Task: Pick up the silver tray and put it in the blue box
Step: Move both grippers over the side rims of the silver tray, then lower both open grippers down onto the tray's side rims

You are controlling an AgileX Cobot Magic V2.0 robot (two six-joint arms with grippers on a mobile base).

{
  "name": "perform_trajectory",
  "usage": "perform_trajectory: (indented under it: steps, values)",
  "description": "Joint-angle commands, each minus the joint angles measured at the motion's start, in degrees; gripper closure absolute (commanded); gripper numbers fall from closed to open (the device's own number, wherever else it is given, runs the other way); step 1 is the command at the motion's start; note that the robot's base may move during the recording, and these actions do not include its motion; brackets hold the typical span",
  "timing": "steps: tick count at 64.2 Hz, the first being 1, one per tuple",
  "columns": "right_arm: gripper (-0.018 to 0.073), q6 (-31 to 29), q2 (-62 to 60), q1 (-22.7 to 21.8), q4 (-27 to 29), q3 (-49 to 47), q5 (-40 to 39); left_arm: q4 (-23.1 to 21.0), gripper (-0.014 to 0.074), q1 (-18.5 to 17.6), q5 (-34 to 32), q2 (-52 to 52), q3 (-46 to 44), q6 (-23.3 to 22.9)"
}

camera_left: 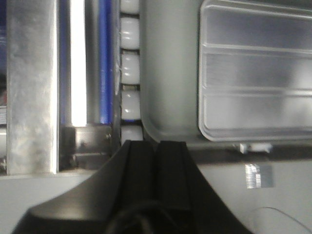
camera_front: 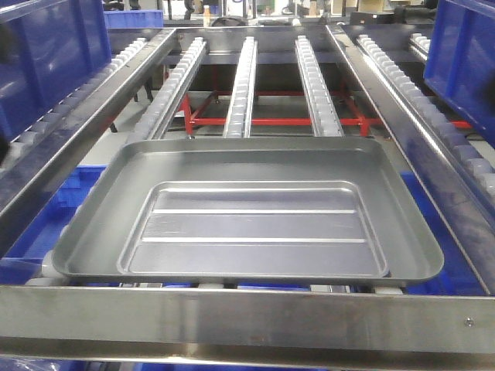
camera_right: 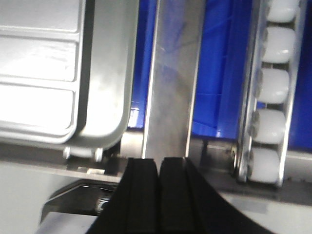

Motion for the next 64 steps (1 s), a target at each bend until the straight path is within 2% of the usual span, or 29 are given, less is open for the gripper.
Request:
perform_trajectory:
  steps: [1, 5, 9, 15, 25, 37, 49, 64]
  values:
    - [0.0527, 12.55, 3.85, 4.81, -10.34, -6.39, -0.63, 10.62, 0.0692, -4.38, -1.78, 2.72, -4.92, -12.76]
    - [0.0527, 17.80, 7.54, 6.82, -13.81, -9.91, 1.12, 11.65, 0.0692, -6.50, -2.24, 5.31, -6.74, -16.55]
    - [0.0527, 18.59, 11.19, 8.48, -13.29, -13.19, 1.52, 10.27, 0.0692, -7.00, -3.42, 8.11, -8.24, -16.88]
    - [0.0527, 17.50, 16.54, 9.65, -12.21, -17.69, 1.48, 7.77, 0.0692, -7.09, -3.61, 13.03, -10.77, -14.17]
    - [0.0527, 14.54, 23.58, 9.71, -6.77, -23.53, 4.40, 5.29, 0.0693, -7.09, -1.59, 18.88, -14.60, -11.65]
    - [0.0527, 13.23, 25.06, 9.71, -4.35, -23.13, 3.88, 5.40, 0.0692, -7.09, -1.63, 22.79, -17.66, -11.65]
    - [0.0527, 13.13, 25.06, 9.71, -4.41, -22.37, 1.14, 4.37, 0.0692, -7.14, -1.71, 23.61, -17.92, -11.65]
    - [0.0527, 12.11, 25.06, 9.71, -4.80, -22.37, 1.92, 4.37, 0.0685, -7.43, -2.12, 23.73, -17.92, -11.65]
